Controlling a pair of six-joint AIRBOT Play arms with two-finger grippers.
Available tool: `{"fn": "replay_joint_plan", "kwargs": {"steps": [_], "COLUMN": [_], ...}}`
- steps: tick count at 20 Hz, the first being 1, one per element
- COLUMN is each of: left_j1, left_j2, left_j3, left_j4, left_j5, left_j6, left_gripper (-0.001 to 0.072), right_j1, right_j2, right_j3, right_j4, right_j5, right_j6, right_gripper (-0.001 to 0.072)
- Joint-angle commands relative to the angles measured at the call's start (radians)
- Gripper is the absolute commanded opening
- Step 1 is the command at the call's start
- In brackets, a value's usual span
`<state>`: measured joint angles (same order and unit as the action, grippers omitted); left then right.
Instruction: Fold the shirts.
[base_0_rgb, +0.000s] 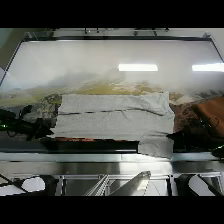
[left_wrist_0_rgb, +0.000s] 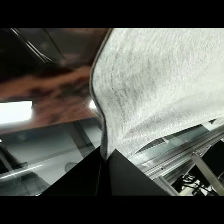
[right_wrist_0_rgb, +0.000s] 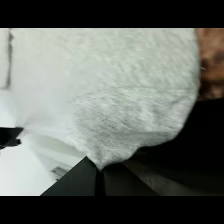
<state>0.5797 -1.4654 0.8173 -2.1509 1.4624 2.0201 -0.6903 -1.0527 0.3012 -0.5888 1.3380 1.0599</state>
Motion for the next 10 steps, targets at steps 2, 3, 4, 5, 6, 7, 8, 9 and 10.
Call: {"fn": "replay_joint_plan", "kwargs": {"steps": [2,3,4,5,6,7,8,9,10], "left_j1": [-0.028,-0.045,-0.064,-0.086,-0.106,-0.128,-0.148,-0.169,-0.19], "left_j2": [-0.003,-0.003,-0.009,-0.028,-0.058,-0.101,-0.146,-0.199,-0.253], "left_j3": [0.118,0.164,0.204,0.252,0.297,0.349,0.397,0.452,0.511], "left_j4": [-0.121,-0.128,-0.129,-0.131,-0.131,-0.131,-0.132,-0.132,-0.131], "left_j5": [0.085,0.085,0.076,0.074,0.074,0.071,0.065,0.063,0.063], "left_j6": [0.018,0.016,0.011,0.0,-0.013,-0.03,-0.042,-0.051,-0.055], "left_gripper": [0.0014,0.0014,0.0014,0.0014,0.0014,0.0014,0.0014,0.0014,0.0014], "right_j1": [-0.004,-0.004,-0.003,0.005,0.024,0.053,0.088,0.134,0.178], "right_j2": [0.001,0.001,-0.001,-0.007,-0.023,-0.048,-0.079,-0.123,-0.172], "right_j3": [0.015,0.035,0.059,0.087,0.114,0.145,0.176,0.212,0.248], "right_j4": [0.277,0.317,0.321,0.322,0.328,0.341,0.361,0.396,0.433], "right_j5": [0.073,0.053,0.016,-0.035,-0.09,-0.155,-0.214,-0.274,-0.329], "right_j6": [-0.061,-0.069,-0.069,-0.069,-0.069,-0.07,-0.08,-0.114,-0.15], "right_gripper": [0.0017,0.0017,0.0017,0.0017,0.0017,0.0018,0.0018,0.0018,0.0018]}}
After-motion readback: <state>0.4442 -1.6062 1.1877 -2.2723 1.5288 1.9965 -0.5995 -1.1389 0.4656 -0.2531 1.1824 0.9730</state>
